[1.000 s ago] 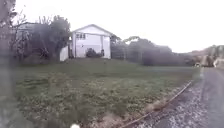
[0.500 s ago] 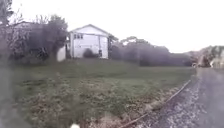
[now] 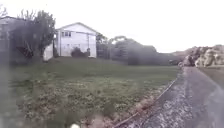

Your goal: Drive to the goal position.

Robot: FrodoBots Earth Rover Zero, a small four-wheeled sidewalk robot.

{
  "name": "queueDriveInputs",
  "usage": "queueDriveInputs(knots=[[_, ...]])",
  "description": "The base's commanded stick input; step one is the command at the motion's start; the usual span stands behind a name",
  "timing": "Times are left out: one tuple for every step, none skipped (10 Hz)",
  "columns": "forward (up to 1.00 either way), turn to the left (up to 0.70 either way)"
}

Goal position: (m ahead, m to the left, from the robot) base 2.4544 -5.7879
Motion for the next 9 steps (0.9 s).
queueDriveInputs(knots=[[0.00,-0.85],[0.00,-0.85],[0.00,-0.85],[0.00,-0.85],[0.00,-0.85],[0.00,-0.85],[0.00,-0.85],[0.00,-0.85],[0.00,-0.85]])
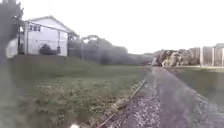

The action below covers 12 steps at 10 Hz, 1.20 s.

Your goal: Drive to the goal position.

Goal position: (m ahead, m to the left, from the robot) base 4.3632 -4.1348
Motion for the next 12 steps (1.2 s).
queueDriveInputs(knots=[[0.00,-0.85],[0.00,-0.85],[0.00,-0.85],[0.00,-0.85],[0.00,-0.85],[0.00,-0.85],[0.00,-0.85],[0.01,-0.84],[0.58,-0.46],[0.85,0.00],[0.85,0.00],[0.85,0.00]])
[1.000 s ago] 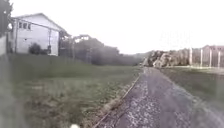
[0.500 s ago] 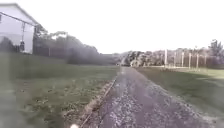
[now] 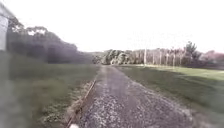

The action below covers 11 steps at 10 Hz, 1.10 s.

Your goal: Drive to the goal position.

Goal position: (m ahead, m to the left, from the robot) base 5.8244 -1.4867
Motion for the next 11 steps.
queueDriveInputs(knots=[[0.85,0.00],[0.85,0.00],[0.85,0.00],[0.85,0.00],[0.85,0.00],[0.85,0.00],[0.85,0.00],[0.85,0.00],[0.85,0.00],[0.85,0.00],[0.85,0.00]])
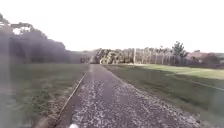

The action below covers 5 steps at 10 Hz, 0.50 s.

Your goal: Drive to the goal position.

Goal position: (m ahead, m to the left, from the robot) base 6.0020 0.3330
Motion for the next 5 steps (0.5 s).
queueDriveInputs(knots=[[0.85,0.00],[0.85,0.00],[0.85,0.00],[0.85,0.00],[0.85,0.00]])
